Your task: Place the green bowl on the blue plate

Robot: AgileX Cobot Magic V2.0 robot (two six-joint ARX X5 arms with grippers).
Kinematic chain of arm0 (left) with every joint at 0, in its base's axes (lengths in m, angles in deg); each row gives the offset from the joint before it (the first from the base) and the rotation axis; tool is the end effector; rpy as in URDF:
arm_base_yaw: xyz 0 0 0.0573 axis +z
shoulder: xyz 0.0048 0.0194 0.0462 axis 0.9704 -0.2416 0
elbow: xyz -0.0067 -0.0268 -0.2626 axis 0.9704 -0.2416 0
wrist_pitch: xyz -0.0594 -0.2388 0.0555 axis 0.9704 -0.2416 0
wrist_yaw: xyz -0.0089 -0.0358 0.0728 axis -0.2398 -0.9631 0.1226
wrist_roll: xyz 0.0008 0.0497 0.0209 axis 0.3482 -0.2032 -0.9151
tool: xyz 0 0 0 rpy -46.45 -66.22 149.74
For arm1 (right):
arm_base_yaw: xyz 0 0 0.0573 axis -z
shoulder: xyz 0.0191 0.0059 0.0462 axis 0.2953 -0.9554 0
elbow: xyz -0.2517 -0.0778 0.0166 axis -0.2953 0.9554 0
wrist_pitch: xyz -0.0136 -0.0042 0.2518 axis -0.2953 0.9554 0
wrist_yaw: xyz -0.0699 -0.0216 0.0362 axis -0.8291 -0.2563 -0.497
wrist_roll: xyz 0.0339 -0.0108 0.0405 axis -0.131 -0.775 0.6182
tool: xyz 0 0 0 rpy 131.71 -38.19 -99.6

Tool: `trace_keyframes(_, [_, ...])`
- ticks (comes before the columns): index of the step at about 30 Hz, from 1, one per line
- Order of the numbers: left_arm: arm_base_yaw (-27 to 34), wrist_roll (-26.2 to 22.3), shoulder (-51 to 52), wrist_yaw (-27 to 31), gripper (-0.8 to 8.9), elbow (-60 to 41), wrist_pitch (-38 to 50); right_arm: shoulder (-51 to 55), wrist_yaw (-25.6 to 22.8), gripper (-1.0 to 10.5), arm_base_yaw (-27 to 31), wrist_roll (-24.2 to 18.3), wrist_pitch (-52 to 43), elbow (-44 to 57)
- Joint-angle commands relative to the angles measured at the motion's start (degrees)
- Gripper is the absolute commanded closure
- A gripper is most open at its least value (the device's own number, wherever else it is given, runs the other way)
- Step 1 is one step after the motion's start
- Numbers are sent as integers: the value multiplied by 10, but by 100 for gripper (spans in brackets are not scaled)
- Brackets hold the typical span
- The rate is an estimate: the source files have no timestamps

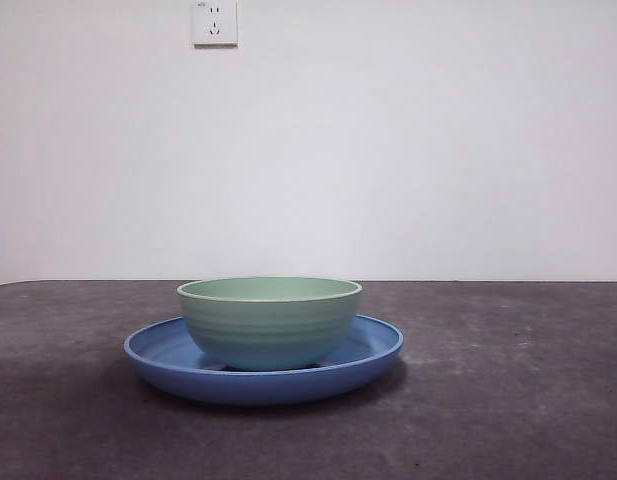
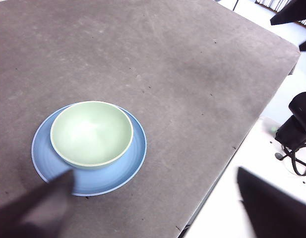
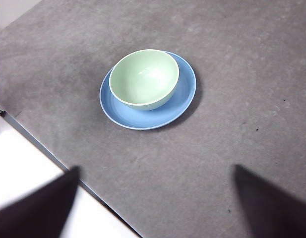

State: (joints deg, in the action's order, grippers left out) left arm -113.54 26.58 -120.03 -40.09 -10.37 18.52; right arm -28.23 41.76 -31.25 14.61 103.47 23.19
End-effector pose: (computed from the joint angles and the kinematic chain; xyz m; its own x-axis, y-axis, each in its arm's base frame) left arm 0.0675 -0.0627 0.3642 0.4814 -0.7450 -0.4617 0.7831 0.6022 -0.1551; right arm 0.0428 0.0461 0.3553 0.5789 0.5790 -0.5741 -0.5766 0.7886 0.2137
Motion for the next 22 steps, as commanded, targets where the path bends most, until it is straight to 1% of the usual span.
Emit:
trace_keyframes(1, [-3,0,-2,-3,830,5,2,-2,-2,917,-6,5,-6,-4])
trace_keyframes(2, [-3,1,-2,-3,778,5,4,-2,-2,914,-6,5,-5,-4])
trace_keyframes(19, [-2,2,-1,-3,782,3,8,-2,-2,914,-6,5,-6,-4])
trace_keyframes(22, [8,2,3,-3,782,3,8,-2,-2,914,-6,5,-6,-4])
